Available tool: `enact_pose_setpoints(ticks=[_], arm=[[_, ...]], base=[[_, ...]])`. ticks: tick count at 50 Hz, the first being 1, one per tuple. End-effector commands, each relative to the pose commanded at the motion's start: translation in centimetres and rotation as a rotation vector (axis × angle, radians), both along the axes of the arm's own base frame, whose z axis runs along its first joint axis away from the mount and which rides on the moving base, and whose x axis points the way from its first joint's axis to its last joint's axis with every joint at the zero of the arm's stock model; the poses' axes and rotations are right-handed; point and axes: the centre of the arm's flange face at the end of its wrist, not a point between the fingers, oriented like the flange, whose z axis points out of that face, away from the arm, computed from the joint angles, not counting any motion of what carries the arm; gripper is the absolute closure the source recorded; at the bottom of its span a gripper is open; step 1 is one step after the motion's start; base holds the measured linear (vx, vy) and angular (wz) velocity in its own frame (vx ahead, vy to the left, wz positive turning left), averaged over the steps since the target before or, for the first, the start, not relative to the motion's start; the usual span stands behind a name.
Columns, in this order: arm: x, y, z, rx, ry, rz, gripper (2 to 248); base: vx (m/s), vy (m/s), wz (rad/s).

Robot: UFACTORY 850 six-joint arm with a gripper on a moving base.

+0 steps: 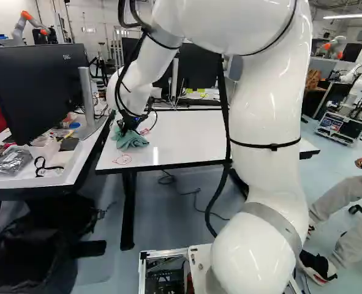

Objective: Clean the table with the green towel

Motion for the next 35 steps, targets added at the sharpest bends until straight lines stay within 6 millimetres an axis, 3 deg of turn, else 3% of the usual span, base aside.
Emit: enact_pose_setpoints(ticks=[35], arm=[[-0.8, -6.0, 0.1, -0.01, 0.017, -0.088, 208]], base=[[0.0, 0.0, 0.0]])
